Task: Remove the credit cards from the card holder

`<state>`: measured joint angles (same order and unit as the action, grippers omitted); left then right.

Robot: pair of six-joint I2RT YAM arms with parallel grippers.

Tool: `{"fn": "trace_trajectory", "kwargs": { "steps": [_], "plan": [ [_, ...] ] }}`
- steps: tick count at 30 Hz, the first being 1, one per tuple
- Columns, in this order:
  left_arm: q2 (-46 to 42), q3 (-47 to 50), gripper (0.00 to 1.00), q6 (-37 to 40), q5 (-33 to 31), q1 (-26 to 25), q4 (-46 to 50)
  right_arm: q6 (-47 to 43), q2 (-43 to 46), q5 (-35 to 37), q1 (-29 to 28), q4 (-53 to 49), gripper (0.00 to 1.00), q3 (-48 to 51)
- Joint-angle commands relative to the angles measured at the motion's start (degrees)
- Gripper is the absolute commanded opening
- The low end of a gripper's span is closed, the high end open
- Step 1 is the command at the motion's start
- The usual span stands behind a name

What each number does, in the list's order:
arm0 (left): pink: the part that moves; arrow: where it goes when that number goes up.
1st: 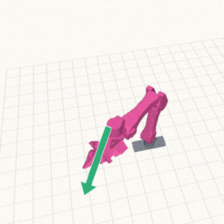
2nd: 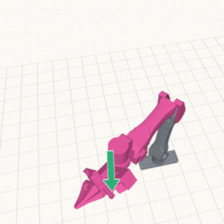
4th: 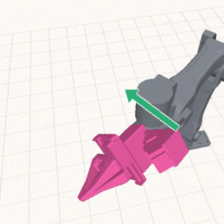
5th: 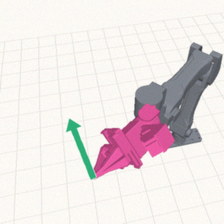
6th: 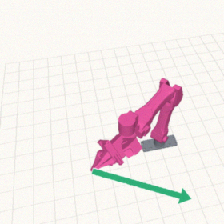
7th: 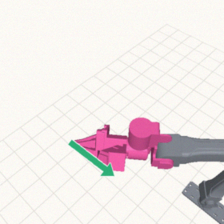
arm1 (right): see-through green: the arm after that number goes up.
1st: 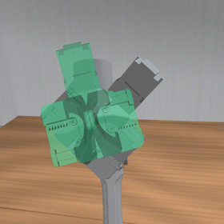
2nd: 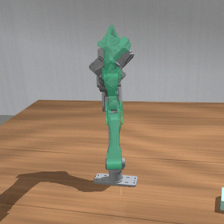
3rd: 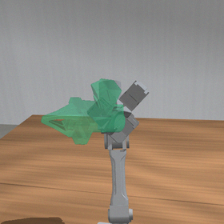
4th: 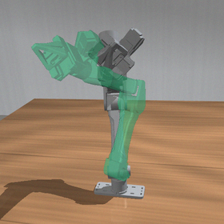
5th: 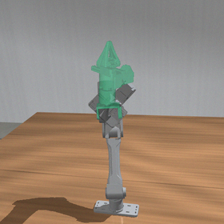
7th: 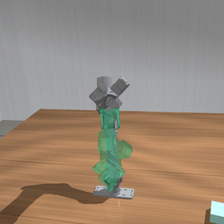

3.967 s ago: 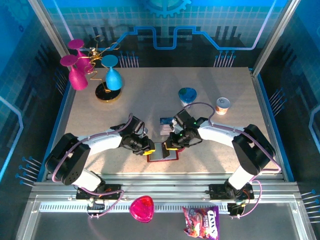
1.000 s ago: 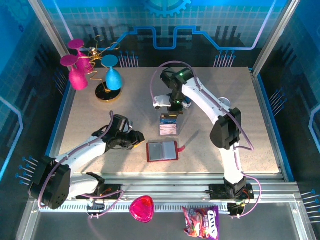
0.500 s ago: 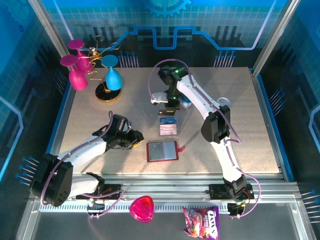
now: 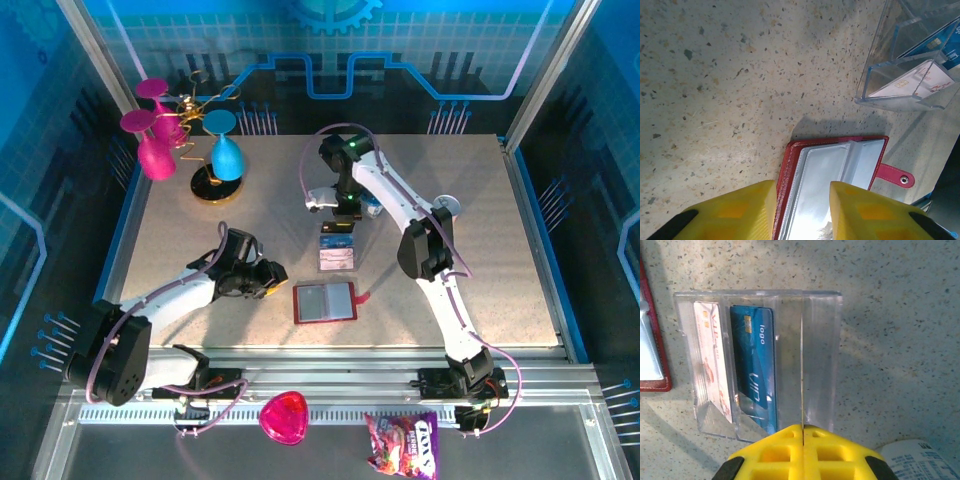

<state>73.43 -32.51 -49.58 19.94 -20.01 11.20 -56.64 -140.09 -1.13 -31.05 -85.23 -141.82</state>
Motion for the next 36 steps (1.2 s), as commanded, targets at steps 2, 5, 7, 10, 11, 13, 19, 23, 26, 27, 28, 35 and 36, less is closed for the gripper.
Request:
{"fn": "trace_trajectory", "kwargs": {
  "steps": [2, 5, 7, 10, 11, 13, 19, 23, 26, 27, 28, 35, 36],
  "plan": [
    [0.91, 0.43, 0.34, -0.34, 1.41, 0.67, -0.81, -0.17, -1.25, -2.66, 0.55, -3.78, 0.00, -0.69],
    [1.43, 0.34, 0.34, -0.30, 1.59, 0.67, -0.82, 0.15, -0.95, -3.88, 0.68, -4.66, 0.00, -0.22],
    [1.67, 0.26, 0.34, -0.16, 1.75, 0.72, -0.85, 0.46, -1.04, -3.97, 0.69, -4.92, 0.00, 0.33],
    [1.81, 0.26, 0.33, -0.14, 1.93, 0.76, -0.92, 0.79, -1.48, -4.58, 0.73, -5.50, 0.00, 0.49],
    [1.81, 0.26, 0.34, -0.16, 1.94, 0.76, -0.83, 0.90, -1.64, -4.90, 0.73, -5.62, 0.00, 0.45],
    [1.80, 0.26, 0.34, -0.15, 1.93, 0.76, -0.79, 0.93, -1.76, -5.41, 0.73, -5.56, 0.01, 0.40],
    [1.64, -0.10, 0.34, 0.09, 1.94, 0.76, -0.39, 2.81, -1.44, 0.30, 0.81, -1.02, 0.23, -0.21],
    [1.72, -0.19, 0.34, 0.18, 2.02, 0.85, -0.22, 3.99, -0.03, 4.87, 0.98, 3.70, 0.24, 0.53],
    [1.63, -0.23, 0.34, 0.19, 2.20, 0.85, -0.14, 4.08, 1.42, 3.59, 0.91, 4.66, 0.25, 1.02],
    [1.61, -0.18, 0.34, 0.19, 2.20, 0.85, -0.12, 4.19, 1.87, 2.35, 0.90, 4.43, 0.25, 1.02],
    [1.48, -0.31, 0.34, 0.25, 2.20, 0.83, -0.08, 4.17, 2.39, 0.87, 0.95, 4.01, 0.28, 1.09],
    [1.74, -1.33, 0.34, 0.36, 2.18, 0.85, 0.16, 5.84, 6.37, -2.13, 0.73, 5.58, 0.36, 6.23],
    [1.72, -1.33, 0.34, 0.36, 2.20, 0.85, 0.14, 6.02, 6.56, -2.12, 0.73, 5.97, 0.36, 7.05]
  ]
}}
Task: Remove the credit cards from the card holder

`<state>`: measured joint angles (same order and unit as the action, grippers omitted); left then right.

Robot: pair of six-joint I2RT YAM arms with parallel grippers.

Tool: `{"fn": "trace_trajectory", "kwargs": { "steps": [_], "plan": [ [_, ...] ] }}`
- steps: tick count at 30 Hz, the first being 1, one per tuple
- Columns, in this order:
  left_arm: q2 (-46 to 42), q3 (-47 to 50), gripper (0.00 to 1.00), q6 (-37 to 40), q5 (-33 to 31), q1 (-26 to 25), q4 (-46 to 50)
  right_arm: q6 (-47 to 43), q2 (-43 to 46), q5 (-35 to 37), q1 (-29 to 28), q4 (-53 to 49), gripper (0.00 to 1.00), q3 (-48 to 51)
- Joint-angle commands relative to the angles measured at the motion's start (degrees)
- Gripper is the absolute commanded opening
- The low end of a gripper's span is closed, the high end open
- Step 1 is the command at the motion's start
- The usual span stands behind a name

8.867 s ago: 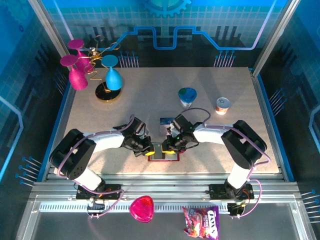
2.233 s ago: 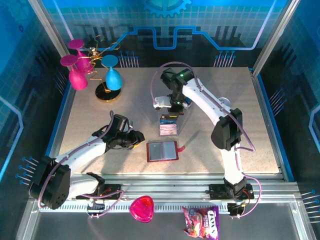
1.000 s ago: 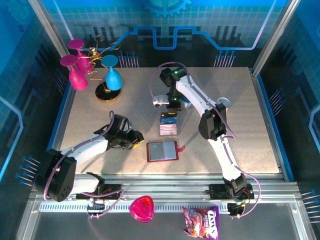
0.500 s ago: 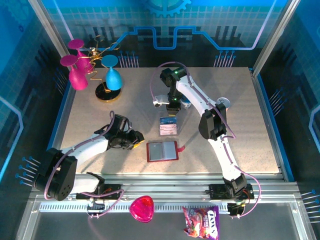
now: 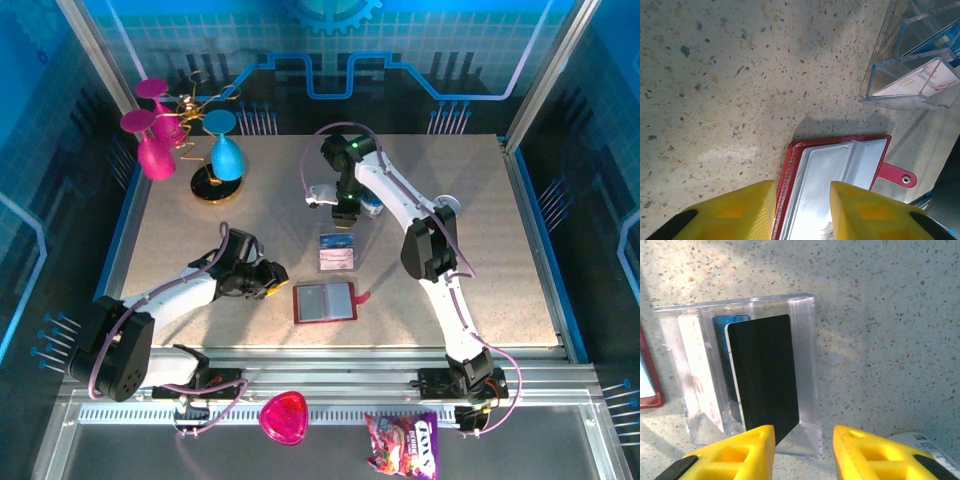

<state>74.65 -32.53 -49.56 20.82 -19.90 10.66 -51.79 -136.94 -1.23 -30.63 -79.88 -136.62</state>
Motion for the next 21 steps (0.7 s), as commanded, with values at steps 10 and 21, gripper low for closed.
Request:
{"fn": "trace_trajectory", "kwargs": {
  "steps": [10, 21],
  "plan": [
    [-1.24, -1.34, 0.34, 0.38, 0.85, 0.72, 1.74, 2.48, 7.01, -2.03, 0.14, 6.91, 0.49, 9.66],
    [-2.45, -0.79, 0.34, 0.17, 0.63, 0.74, 2.10, 2.40, 7.05, -0.84, -0.46, 11.53, 0.63, 14.57]
  ]
}}
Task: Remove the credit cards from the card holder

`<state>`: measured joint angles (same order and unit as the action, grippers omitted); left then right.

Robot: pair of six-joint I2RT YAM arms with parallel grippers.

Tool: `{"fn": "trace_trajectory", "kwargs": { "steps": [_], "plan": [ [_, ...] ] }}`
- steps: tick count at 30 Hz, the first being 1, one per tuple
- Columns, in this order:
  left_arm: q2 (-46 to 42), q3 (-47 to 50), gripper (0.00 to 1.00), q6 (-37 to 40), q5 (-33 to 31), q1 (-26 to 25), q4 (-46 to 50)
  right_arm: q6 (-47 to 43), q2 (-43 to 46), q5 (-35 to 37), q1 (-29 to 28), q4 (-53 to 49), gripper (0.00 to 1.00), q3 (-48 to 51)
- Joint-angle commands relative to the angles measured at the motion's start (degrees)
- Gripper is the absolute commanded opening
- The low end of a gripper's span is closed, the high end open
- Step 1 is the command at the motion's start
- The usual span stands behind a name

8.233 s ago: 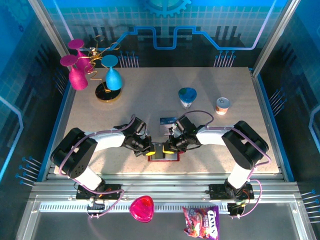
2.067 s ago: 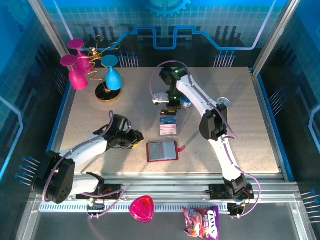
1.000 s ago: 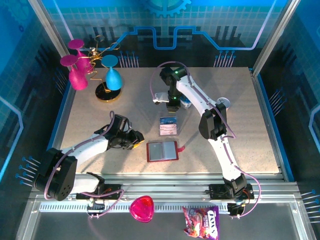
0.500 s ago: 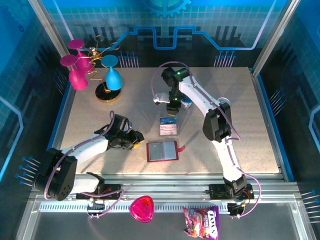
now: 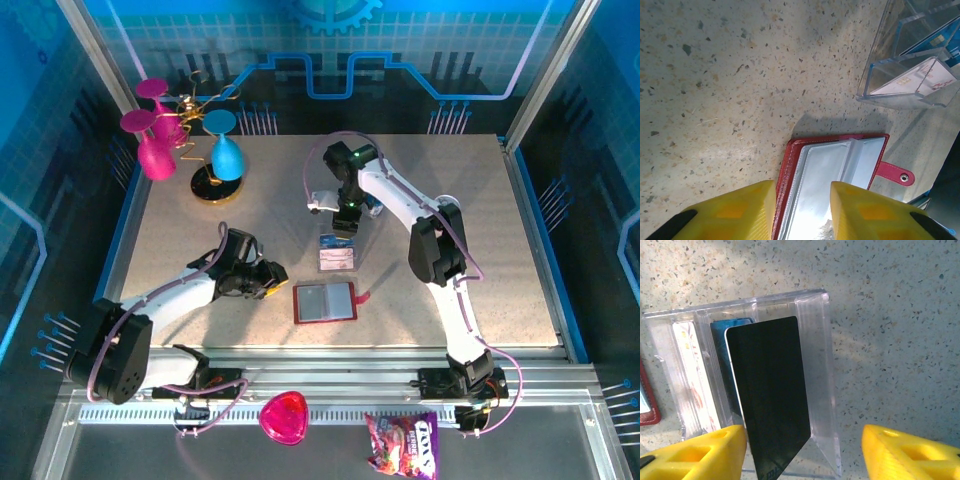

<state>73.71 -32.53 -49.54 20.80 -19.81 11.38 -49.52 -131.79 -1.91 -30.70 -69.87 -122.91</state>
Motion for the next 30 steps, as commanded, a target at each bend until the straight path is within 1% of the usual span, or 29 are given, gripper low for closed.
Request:
{"fn": "trace_trajectory", "kwargs": {
  "steps": [1, 9, 15, 21, 30],
  "plan": [
    [-1.63, -0.71, 0.34, 0.14, 0.56, 0.65, 1.44, 0.12, 1.66, 0.17, -0.45, 1.87, 0.63, 1.06],
    [-1.79, -0.47, 0.34, 0.22, 0.47, 0.65, 1.59, 0.93, 0.66, 2.94, -0.54, 5.18, 0.64, 1.10],
    [-1.99, -0.47, 0.34, 0.32, 0.26, 0.76, 1.63, 1.35, 2.00, 3.50, -0.77, 6.87, 0.63, -0.38],
    [-2.04, -0.27, 0.34, 0.49, 0.30, 0.75, 1.63, 2.41, 4.41, 4.43, -0.74, 10.72, 0.62, -0.13],
    [-2.26, 0.04, 0.34, 0.41, 0.20, 0.92, 1.46, 2.54, 4.70, 5.55, -0.92, 12.65, 0.61, 0.10]
  ]
}}
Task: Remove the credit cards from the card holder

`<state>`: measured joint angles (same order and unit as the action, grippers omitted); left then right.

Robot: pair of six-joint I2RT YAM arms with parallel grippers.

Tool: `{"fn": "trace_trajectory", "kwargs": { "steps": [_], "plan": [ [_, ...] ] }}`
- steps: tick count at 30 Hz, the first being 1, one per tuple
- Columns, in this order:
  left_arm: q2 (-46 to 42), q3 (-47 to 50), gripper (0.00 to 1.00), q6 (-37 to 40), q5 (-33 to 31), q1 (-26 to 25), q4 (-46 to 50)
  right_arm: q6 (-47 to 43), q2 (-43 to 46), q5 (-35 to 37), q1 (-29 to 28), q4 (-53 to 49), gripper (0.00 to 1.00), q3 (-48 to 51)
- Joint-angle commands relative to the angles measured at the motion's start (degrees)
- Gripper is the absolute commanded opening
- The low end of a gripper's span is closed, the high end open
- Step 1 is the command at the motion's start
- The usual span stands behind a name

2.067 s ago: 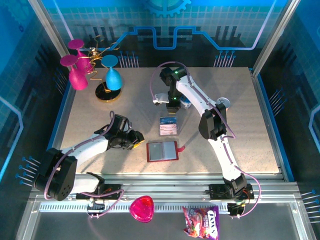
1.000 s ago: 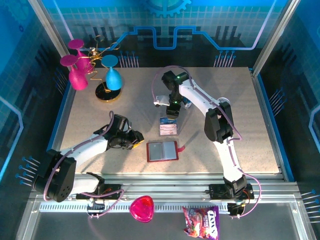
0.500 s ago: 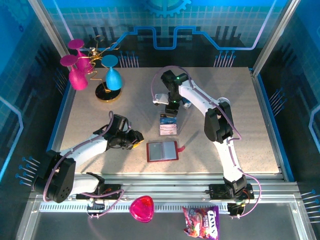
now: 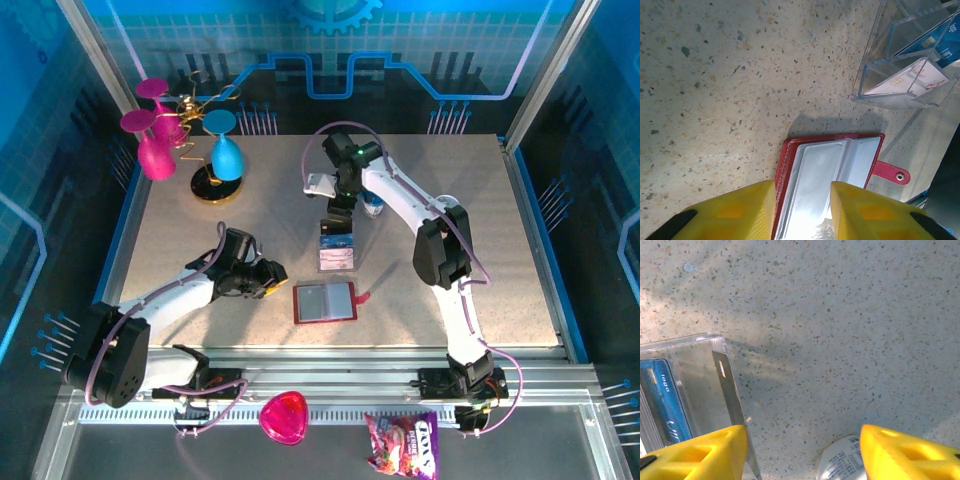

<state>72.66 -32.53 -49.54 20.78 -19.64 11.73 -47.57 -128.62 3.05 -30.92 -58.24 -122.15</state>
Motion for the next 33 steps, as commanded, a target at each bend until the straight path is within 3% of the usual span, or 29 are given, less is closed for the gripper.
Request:
{"fn": "trace_trajectory", "kwargs": {
  "steps": [1, 33],
  "plan": [
    [-1.21, 0.04, 0.34, 0.34, 0.27, 0.74, 1.11, 0.64, 1.46, 0.92, -0.68, 1.58, 0.61, -0.48],
    [-2.07, 0.45, 0.35, 0.32, 0.42, 0.83, 1.19, 0.55, -3.22, -0.93, -0.90, -0.71, 0.62, 1.17]
  ]
}}
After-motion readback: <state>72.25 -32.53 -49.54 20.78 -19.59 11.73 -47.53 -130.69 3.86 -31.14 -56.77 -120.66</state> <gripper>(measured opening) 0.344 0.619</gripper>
